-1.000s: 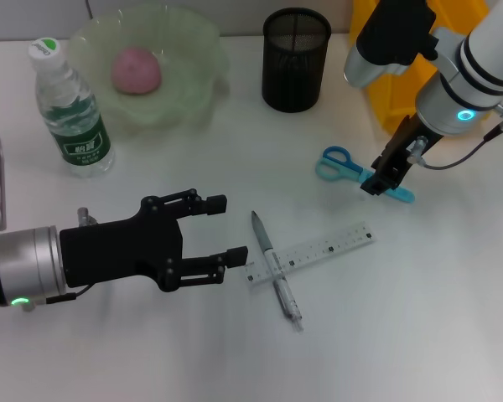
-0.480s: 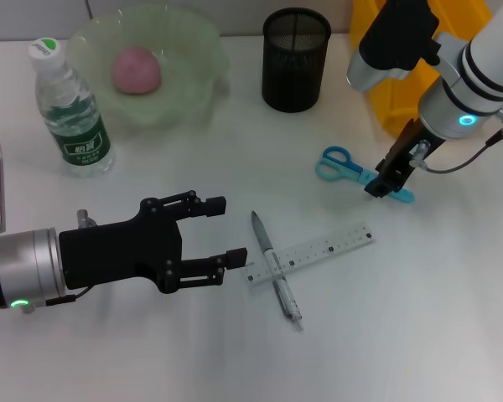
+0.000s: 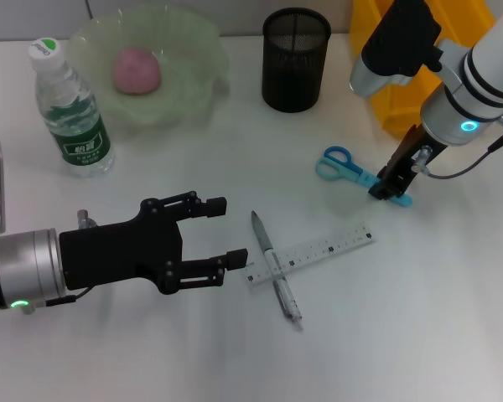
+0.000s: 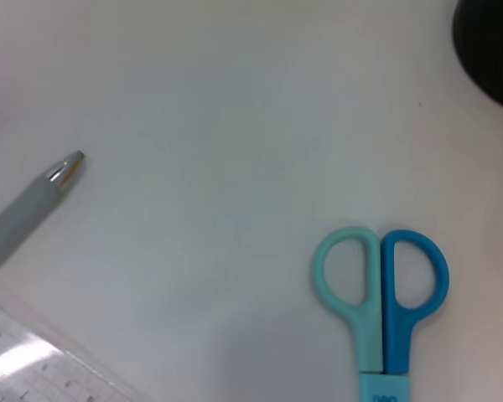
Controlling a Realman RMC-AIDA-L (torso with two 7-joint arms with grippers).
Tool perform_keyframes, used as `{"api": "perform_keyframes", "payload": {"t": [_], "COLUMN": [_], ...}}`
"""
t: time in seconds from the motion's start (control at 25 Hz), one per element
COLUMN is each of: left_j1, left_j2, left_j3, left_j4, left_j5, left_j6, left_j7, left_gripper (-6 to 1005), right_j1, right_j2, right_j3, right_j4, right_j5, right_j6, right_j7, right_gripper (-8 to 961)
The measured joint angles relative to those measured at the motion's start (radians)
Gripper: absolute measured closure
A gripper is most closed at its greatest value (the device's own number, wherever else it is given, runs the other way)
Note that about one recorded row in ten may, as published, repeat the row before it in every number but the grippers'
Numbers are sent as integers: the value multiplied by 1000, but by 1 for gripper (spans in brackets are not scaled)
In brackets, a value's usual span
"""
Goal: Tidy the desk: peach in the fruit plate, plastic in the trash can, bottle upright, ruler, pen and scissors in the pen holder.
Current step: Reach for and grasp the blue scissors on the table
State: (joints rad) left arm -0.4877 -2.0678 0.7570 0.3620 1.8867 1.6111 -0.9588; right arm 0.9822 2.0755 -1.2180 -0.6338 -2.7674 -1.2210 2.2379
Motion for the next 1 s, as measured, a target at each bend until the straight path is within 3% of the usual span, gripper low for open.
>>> {"api": "perform_keyframes", "payload": {"t": [1.0], "left_j1": [2], "left_j2": [0], "left_j3": [-1], "left_j4": [0], "left_j5": [0], "left_j6": [6], "left_j7": [0], "left_gripper": [215], "right_j1": [-5], "right_j2": [2], "right_j3": [6], "right_j4": [2], "right_j5": [2], "right_j6": [20], "right_j7": [11], "right_gripper": [714]}}
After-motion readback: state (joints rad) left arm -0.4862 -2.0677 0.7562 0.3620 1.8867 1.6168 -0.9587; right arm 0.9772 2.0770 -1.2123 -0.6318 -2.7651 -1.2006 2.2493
